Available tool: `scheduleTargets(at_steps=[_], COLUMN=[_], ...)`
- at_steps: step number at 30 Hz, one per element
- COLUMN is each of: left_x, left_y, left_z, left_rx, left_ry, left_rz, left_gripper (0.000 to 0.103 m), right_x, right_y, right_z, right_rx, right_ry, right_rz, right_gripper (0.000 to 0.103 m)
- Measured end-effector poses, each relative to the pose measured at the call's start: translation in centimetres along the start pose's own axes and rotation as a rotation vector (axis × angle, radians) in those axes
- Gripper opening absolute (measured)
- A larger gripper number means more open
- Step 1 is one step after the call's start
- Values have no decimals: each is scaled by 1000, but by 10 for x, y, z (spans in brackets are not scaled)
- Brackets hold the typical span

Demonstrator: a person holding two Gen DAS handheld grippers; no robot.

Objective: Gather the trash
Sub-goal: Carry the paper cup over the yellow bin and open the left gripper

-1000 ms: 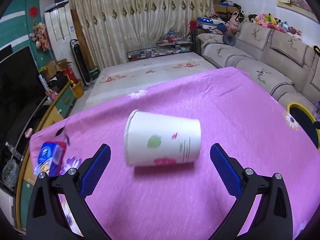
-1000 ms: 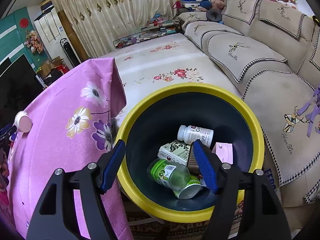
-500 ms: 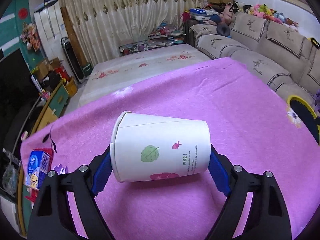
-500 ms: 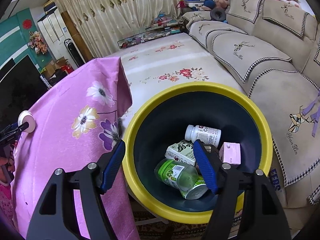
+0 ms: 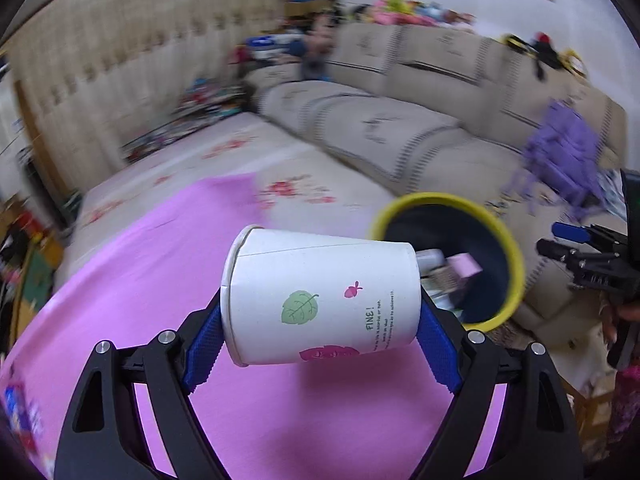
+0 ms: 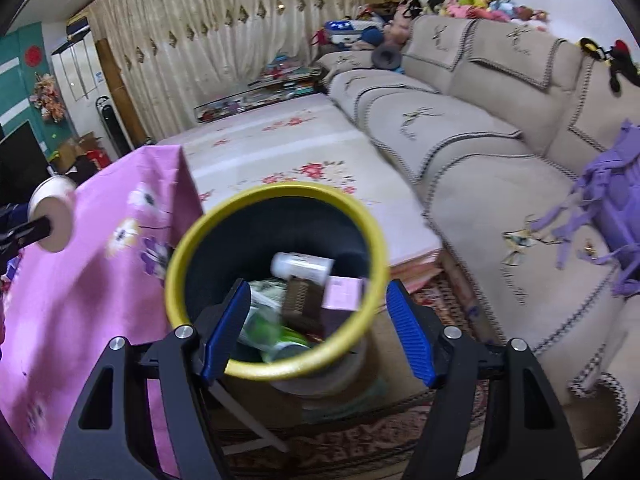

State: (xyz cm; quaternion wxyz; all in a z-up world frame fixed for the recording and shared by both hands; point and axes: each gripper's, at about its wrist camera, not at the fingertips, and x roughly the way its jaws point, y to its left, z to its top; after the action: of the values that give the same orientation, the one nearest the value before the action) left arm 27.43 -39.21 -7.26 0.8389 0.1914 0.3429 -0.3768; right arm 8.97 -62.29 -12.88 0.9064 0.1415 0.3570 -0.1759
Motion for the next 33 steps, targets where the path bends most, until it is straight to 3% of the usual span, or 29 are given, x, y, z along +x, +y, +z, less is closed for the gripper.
scheduleTargets(at_steps=[4,7,10,12,16,18,22,27,33], left_x=[46,82,115,137,144,123,34,-94,-209], left_y=[-70,-104,-123,-128,-126,-115,-83,-45,-8], left_z=[28,43,55,62,63,59,33,-31,-124], left_rx=[56,91,91,90,55,22,-53,-196,-343], left_ry=[42,74,118,147,159,139,17,-137,-169], left_rz=[-71,-70,-69,-46,-21,-27,14,142,336], left_gripper=[84,84,85,95,96,96,98,98,98], right_x=[-14,-19,-21,-21,-24,-26,-41,-68,-115], right_y=[-24,-39,-52,-58,-62,-57,-30,18,73], right_z=[-11,-18,-23,-26,-29,-31,-36,-44,-55], right_rx=[-10,-5,9,20,35,29,-16,-88,-175], right_ry=[-10,-9,-3,0,-5,-7,-30,-76,-160], right_rz=[-30,-39,-39,-43,-35,-29,10,89,143], right_gripper=[67,67,67,67,68,68,71,77,84])
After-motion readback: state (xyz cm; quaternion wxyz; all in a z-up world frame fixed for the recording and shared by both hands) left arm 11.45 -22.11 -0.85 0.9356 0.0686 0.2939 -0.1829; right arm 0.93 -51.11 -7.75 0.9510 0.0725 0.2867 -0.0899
